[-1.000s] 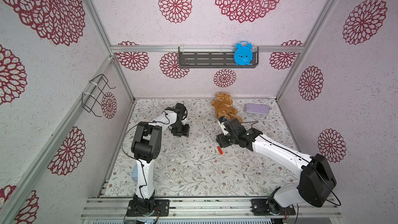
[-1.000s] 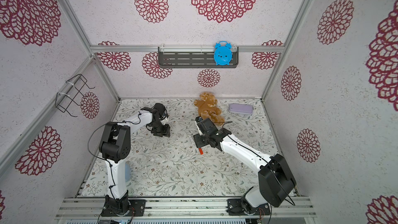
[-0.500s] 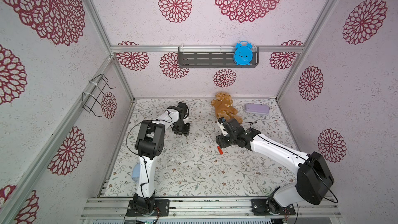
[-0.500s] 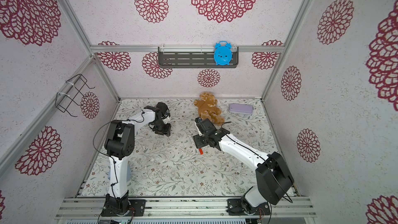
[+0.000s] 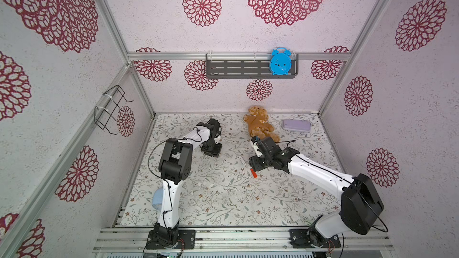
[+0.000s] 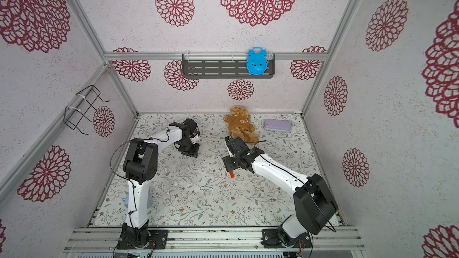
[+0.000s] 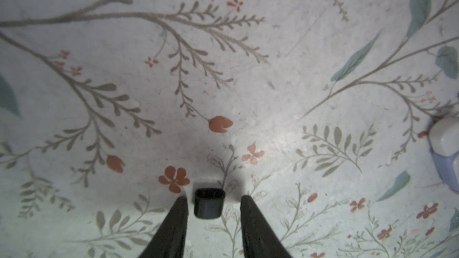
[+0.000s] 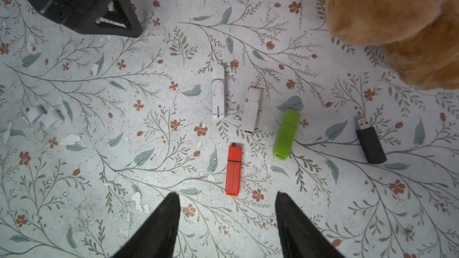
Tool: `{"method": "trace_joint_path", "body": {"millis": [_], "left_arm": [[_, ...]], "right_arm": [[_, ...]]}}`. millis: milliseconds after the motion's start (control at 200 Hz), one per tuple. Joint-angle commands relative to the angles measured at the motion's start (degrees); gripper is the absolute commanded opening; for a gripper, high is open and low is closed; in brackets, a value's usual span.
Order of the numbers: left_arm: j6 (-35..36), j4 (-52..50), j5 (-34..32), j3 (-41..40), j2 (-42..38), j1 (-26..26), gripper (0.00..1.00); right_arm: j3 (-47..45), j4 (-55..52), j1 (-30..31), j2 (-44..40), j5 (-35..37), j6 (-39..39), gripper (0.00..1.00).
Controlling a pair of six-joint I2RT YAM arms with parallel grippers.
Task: Close the usb drive cover
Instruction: Move the cover to the center of the board.
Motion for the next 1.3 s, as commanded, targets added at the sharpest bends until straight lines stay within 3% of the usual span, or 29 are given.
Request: {"method": "trace_joint_path", "body": {"millis": [0, 290, 680, 1036, 1296], "left_arm": [[1.34, -0.93, -0.38, 1.08, 2.25, -0.18, 0.36], [2.46, -0.82, -0.04, -1.09, 1.52, -0.63, 0.25], [3.73, 0.56, 1.24, -6.54, -2.63, -3.81, 0.23], [1.43, 4.19, 3.79, -17.7, -12.15, -13.82, 0.22], [0.67, 9.39, 5.0, -24.37, -17.51, -22.63, 0.22]], "right_arm": [[1.95, -0.77, -0.29, 0.41, 0.86, -0.55, 0.65], [2.26, -1.44, -0.28, 0.33, 1.72, -0.75, 0.65], [0.99, -1.71, -0.28, -1.13, 3.47, -0.76, 0.66], [-3.14, -1.3, -1.3, -6.14, 7.65, 0.04, 0.67], [-11.68, 1.79, -6.44, -17.52, 7.87, 3.11, 0.69]]}}
